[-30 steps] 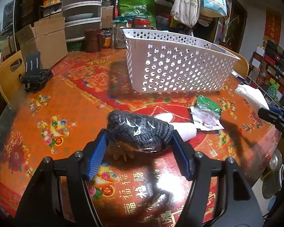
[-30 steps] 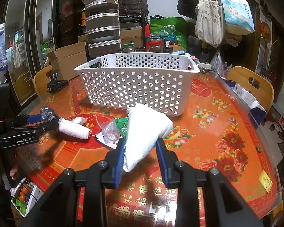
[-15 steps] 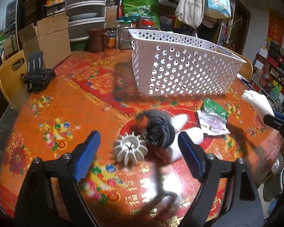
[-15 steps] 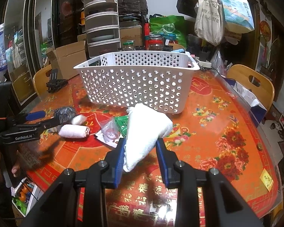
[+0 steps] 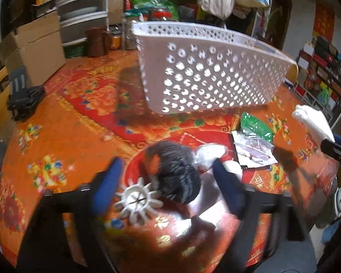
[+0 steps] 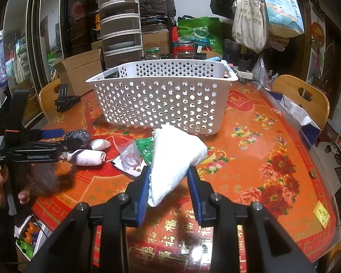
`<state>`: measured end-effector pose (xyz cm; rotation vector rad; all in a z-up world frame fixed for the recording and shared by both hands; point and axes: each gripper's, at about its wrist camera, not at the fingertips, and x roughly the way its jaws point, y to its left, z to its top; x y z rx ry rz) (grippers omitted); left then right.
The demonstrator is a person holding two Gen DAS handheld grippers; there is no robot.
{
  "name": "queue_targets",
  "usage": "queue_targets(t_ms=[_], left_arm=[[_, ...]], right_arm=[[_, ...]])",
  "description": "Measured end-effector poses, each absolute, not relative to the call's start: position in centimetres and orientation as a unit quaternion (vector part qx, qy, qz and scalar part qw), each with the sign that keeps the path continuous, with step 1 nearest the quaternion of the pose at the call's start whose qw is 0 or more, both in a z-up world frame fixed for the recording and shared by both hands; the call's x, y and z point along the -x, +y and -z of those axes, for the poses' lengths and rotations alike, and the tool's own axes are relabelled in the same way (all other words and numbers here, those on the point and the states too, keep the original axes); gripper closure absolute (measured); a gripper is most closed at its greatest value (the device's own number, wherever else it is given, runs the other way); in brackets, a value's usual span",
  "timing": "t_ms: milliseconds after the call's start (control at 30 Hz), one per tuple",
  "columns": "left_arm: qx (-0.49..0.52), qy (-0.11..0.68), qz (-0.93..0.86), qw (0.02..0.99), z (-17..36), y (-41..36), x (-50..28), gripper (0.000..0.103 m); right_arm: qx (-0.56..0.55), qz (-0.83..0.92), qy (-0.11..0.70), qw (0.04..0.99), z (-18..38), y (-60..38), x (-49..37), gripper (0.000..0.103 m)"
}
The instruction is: Organize soft objects
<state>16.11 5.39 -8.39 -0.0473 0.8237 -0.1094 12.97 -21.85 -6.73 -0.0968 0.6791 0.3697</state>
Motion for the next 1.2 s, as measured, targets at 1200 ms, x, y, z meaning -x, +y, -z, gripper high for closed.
queue_targets(t_ms=[1200], left_arm=[[0.091,0.323,0.121,0.934,-1.6,5.3,-13.3,0.065]], right_arm=[[0.036,-0.173,0.322,0.930,6.0,-23.1,-12.2,0.071]])
